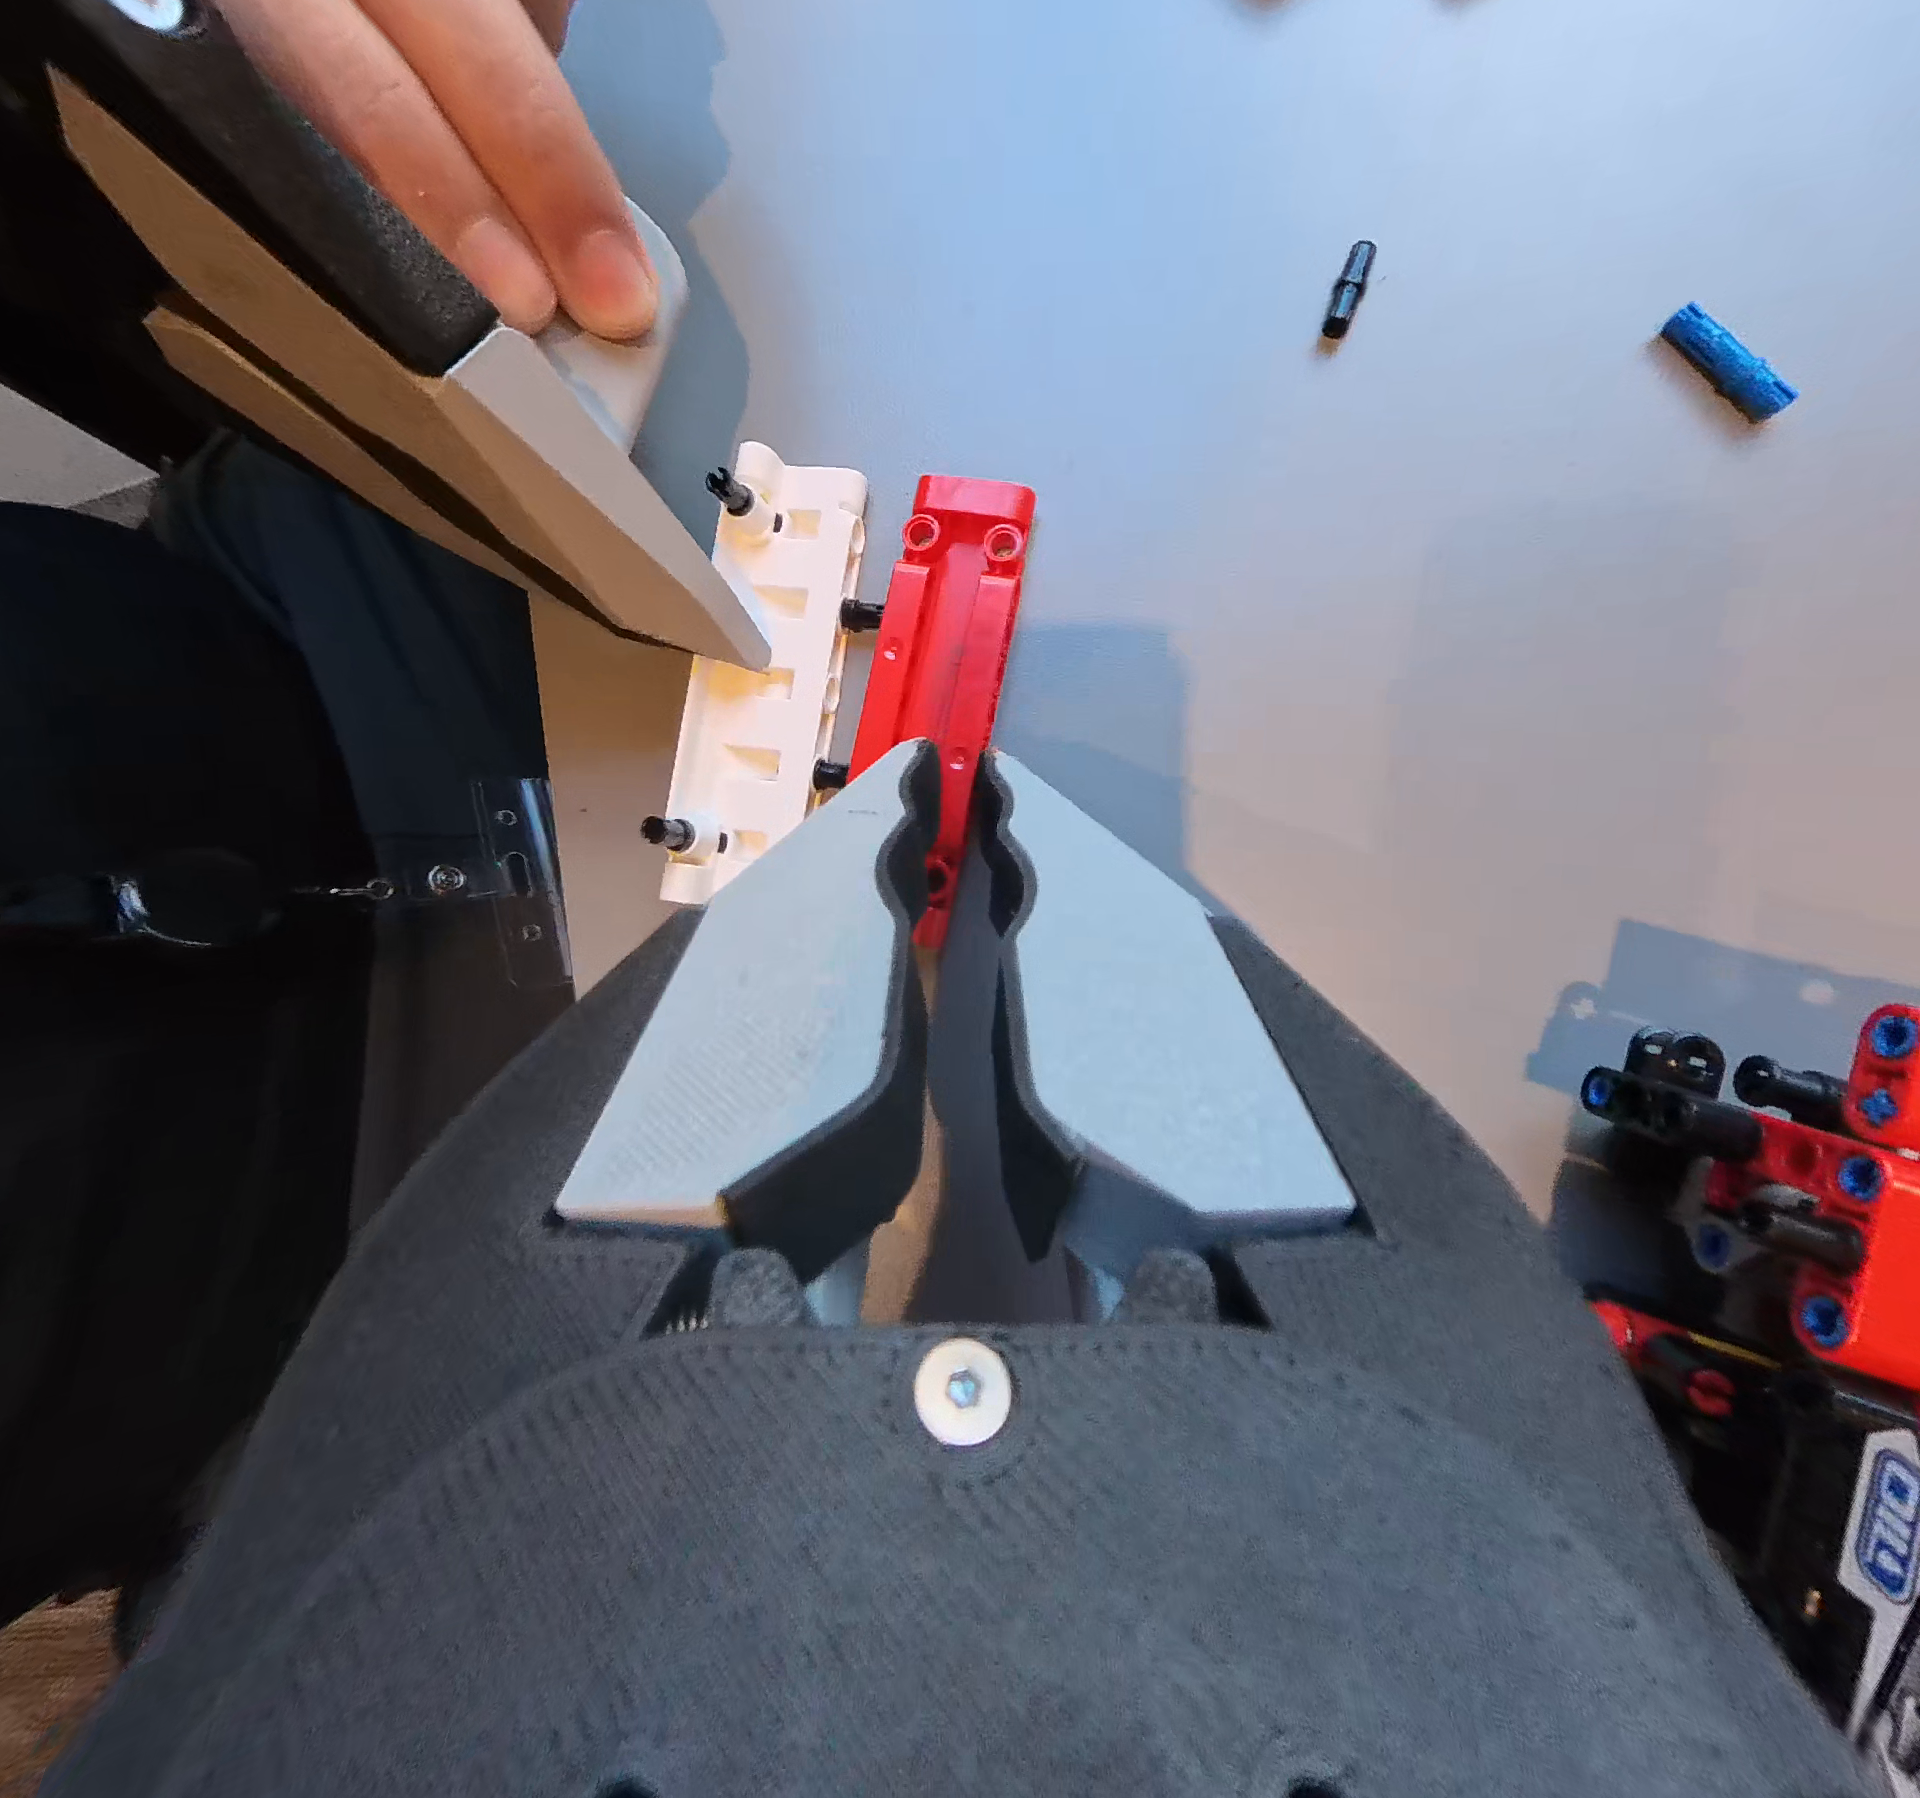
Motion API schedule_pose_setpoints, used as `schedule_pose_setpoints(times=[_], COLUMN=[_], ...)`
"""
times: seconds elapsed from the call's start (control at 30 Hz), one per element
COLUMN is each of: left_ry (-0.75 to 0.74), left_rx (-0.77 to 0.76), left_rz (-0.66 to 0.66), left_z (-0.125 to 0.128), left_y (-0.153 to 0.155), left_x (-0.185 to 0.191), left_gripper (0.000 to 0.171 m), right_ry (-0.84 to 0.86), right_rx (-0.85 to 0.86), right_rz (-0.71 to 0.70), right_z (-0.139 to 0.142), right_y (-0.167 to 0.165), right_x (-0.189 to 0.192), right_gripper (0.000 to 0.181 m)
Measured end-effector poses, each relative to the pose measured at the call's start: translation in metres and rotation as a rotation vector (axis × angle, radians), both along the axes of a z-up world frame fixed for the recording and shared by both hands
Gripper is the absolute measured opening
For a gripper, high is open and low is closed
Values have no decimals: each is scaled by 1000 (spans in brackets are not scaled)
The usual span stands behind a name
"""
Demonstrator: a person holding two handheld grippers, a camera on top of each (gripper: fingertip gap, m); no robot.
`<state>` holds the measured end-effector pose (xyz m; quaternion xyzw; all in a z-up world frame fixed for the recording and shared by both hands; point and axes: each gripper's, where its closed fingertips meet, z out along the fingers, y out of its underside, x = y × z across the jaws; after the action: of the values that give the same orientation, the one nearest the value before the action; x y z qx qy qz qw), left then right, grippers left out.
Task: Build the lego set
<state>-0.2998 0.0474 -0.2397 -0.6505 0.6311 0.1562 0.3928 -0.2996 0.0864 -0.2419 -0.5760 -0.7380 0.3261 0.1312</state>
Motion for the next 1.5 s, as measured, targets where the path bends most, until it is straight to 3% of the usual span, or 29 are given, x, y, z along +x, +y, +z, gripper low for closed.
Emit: schedule_pose_setpoints(times=[0.9,1.07,1.27,1.5], left_ry=[-104,-126,-29,-29], left_rx=[-146,-224,-211,-225], left_rz=[-17,-10,-17,-62], left_z=[-1,-1,-2,-2], left_y=[-3,-3,-2,-2], left_x=[5,6,5,4], left_gripper=[1,1,0,0], right_ry=[154,165,159,130], right_rx=[321,279,137,74], right_rz=[112,91,41,-8], right_z=[-1,-1,0,1], right_y=[2,1,0,-1], right_x=[-5,-4,-3,-3], right_gripper=[4,5,7,9])
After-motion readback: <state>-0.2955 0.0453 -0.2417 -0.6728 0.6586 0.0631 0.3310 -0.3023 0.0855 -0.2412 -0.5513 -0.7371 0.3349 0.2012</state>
